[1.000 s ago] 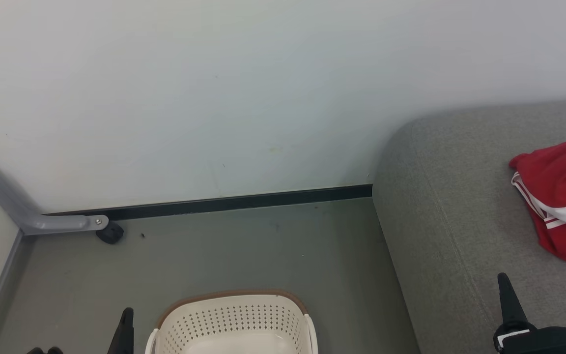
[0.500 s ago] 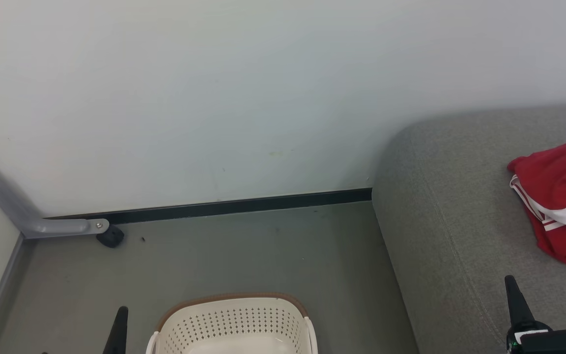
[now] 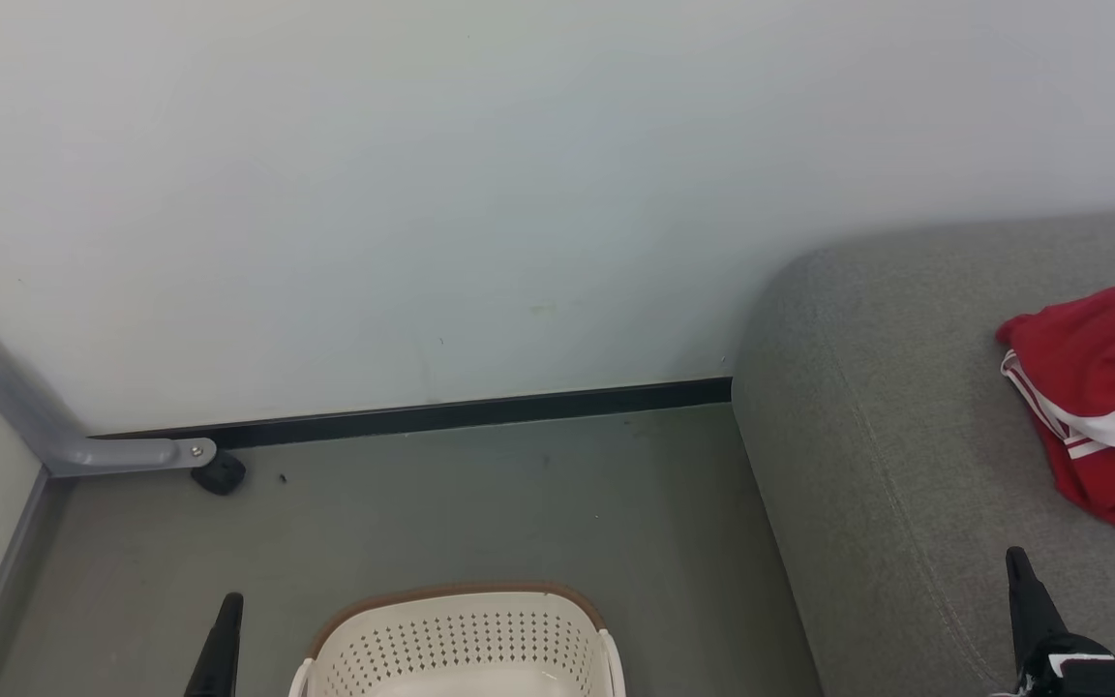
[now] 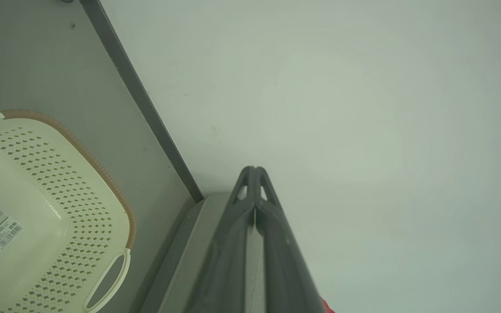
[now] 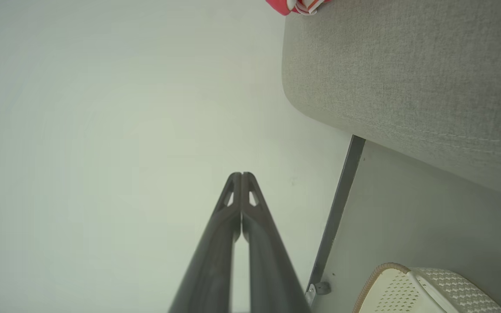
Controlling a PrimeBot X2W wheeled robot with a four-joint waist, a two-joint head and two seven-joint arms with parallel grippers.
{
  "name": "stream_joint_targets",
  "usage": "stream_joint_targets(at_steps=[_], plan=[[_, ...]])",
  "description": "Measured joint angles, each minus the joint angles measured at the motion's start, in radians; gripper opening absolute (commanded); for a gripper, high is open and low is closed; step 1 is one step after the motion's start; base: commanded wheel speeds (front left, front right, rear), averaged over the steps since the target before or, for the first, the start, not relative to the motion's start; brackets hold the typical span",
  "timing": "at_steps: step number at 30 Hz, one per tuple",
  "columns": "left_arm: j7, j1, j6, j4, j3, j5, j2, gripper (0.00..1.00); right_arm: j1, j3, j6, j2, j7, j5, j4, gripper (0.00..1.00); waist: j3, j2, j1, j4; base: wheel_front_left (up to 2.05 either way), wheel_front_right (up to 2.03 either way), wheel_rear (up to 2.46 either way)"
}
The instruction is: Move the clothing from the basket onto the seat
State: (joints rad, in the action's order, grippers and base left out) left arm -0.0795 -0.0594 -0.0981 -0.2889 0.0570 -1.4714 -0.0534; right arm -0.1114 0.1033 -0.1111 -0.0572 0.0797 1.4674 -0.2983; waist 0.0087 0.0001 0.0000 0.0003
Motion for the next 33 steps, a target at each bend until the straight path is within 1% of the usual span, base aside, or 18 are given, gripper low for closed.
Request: stream_joint_targets(at_steps=[10,33], plan=[[-0.031,-0.011,-0.023,-0.01,0.029,-0.114,0.011,0.0,0.003,0.033,-0.005,0.012,0.034,0.126,-0.001,0.0,-0.007,0.0,0.0,0.0,0.0,0.0,0.0],[-0.032,-0.018,-0.025,-0.011,0.03,-0.129,0.014,0.0,0.004,0.034,-0.005,0.013,0.033,0.127,-0.001,0.0,-0.007,0.0,0.0,0.0,0.0,0.0,0.0]])
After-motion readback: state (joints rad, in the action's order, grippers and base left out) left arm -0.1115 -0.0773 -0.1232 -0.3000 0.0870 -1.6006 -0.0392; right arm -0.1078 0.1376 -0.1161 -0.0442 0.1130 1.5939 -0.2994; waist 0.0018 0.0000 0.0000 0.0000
